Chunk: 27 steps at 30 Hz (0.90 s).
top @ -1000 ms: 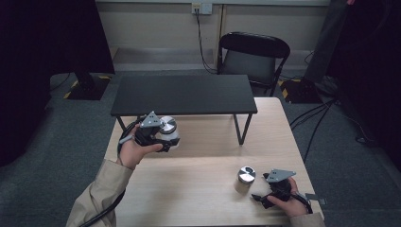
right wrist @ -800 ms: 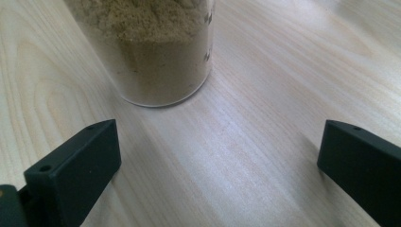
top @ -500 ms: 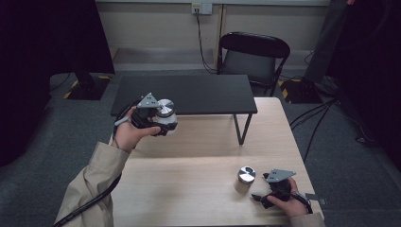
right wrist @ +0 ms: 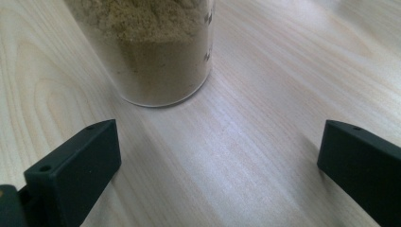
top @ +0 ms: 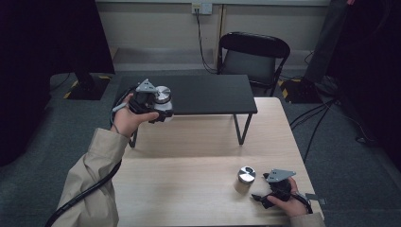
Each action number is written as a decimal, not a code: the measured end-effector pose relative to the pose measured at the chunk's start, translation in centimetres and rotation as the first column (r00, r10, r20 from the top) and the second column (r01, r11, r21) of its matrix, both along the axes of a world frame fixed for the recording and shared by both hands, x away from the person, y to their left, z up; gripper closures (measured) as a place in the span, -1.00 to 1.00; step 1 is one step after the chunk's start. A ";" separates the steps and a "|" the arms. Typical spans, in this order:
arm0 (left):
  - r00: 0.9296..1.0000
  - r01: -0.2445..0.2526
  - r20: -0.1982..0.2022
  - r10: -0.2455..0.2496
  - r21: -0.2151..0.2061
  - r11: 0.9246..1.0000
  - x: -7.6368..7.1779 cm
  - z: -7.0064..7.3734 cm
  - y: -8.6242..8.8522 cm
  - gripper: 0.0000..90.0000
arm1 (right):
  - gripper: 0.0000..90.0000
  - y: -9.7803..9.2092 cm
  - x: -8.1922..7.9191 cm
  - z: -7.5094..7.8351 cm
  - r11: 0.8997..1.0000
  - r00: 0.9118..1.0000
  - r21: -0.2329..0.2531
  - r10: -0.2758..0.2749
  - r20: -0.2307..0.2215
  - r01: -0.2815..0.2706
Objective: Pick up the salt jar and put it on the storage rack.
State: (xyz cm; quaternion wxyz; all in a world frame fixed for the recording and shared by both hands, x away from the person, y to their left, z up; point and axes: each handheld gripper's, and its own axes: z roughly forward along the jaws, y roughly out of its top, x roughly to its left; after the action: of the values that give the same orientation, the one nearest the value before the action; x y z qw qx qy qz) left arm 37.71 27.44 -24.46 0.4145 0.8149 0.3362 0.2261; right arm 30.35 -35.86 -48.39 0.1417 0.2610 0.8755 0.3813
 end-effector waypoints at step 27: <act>0.983 -0.183 -0.018 0.183 -0.011 0.983 2.9 -0.2 -0.9 -0.33 | -1.00 0.0 0.0 0.0 1.000 1.000 0.000 0.000 0.001 0.000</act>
State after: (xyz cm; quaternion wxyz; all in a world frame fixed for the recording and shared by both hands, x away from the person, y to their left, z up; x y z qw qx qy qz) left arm 40.59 26.51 -24.63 0.3942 0.7799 0.4145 0.2540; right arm 30.34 -35.85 -48.40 0.1420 0.2608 0.8754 0.3814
